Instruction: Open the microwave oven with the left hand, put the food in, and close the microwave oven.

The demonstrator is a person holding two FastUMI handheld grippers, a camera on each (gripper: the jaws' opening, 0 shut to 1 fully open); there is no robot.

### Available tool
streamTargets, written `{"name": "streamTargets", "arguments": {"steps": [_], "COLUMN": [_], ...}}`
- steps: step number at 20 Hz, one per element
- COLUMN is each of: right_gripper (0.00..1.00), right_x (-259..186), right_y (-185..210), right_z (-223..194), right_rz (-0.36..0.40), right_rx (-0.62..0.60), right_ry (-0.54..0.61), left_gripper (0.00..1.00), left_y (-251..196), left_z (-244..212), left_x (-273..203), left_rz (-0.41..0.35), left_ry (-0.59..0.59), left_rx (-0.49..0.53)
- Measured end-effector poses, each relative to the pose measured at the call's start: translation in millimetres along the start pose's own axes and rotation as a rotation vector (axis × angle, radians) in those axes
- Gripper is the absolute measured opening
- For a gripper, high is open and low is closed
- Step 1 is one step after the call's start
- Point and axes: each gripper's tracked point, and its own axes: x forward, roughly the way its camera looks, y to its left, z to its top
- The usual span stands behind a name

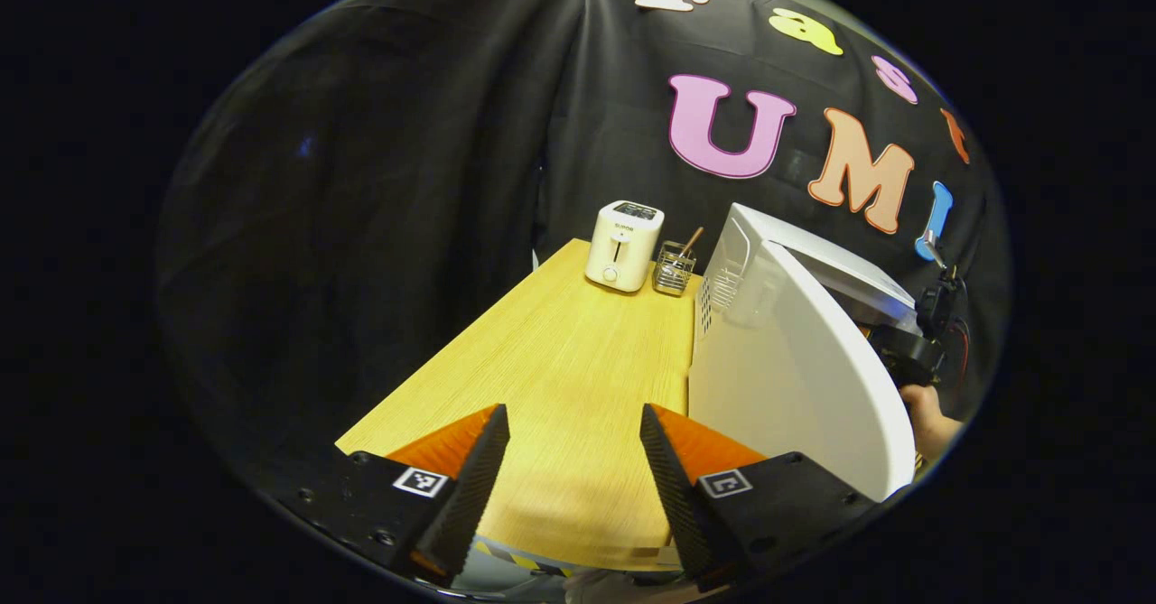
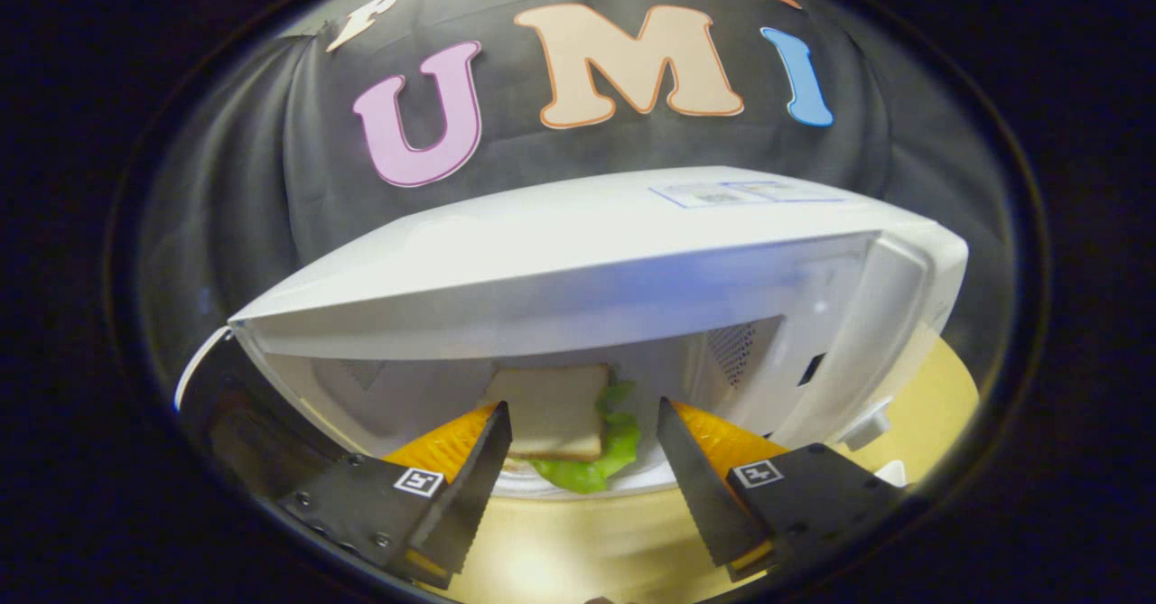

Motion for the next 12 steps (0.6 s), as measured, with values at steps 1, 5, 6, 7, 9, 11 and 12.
{"name": "streamTargets", "arguments": {"steps": [1,5,6,7,9,11,12], "right_gripper": [0.99,0.99,0.99,0.99,0.99,0.92,0.99], "right_x": [-6,-32,-38,-46,-63,-77,-84], "right_y": [0,-3,-4,-5,-3,-1,-1], "right_z": [3,5,5,6,8,11,12], "right_rz": [0.006,0.031,0.035,0.043,0.06,0.072,0.076], "right_rx": [-0.013,-0.06,-0.076,-0.092,-0.115,-0.121,-0.114], "right_ry": [-0.009,-0.012,-0.014,-0.017,-0.028,-0.037,-0.038], "left_gripper": [0.77,0.54,0.57,0.45,0.31,0.16,0.12], "left_y": [-3,-12,-14,-17,-21,-26,-29], "left_z": [0,2,1,-2,-1,1,0], "left_x": [1,-1,-1,1,1,-1,-2], "left_rz": [-0.012,-0.041,-0.049,-0.057,-0.066,-0.08,-0.092], "left_ry": [0.0,-0.004,0.007,0.019,0.024,0.025,0.029], "left_rx": [0.005,0.05,0.06,0.073,0.099,0.116,0.13]}}
